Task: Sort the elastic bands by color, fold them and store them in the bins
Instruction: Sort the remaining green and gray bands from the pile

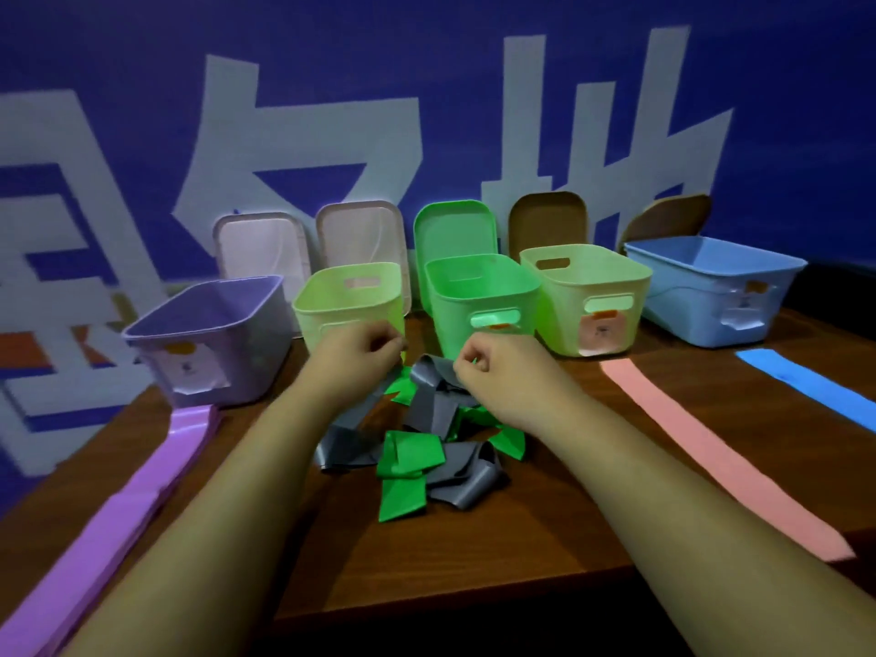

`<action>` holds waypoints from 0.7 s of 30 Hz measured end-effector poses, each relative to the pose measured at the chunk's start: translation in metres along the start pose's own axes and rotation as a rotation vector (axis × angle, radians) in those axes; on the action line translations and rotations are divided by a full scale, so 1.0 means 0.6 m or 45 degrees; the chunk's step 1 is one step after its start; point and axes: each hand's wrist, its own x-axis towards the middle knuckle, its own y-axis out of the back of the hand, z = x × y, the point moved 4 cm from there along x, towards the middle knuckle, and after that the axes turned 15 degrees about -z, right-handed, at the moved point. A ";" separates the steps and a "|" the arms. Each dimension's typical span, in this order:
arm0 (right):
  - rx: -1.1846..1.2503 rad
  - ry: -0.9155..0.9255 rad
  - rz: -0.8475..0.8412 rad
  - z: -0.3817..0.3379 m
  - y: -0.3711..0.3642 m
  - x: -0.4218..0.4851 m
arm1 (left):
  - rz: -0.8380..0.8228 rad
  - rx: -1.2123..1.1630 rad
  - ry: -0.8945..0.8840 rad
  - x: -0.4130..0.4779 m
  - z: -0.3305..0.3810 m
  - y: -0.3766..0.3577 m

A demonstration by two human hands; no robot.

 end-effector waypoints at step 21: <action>0.096 -0.479 0.005 0.178 -0.018 0.102 | -0.473 0.296 -0.377 0.073 0.085 -0.146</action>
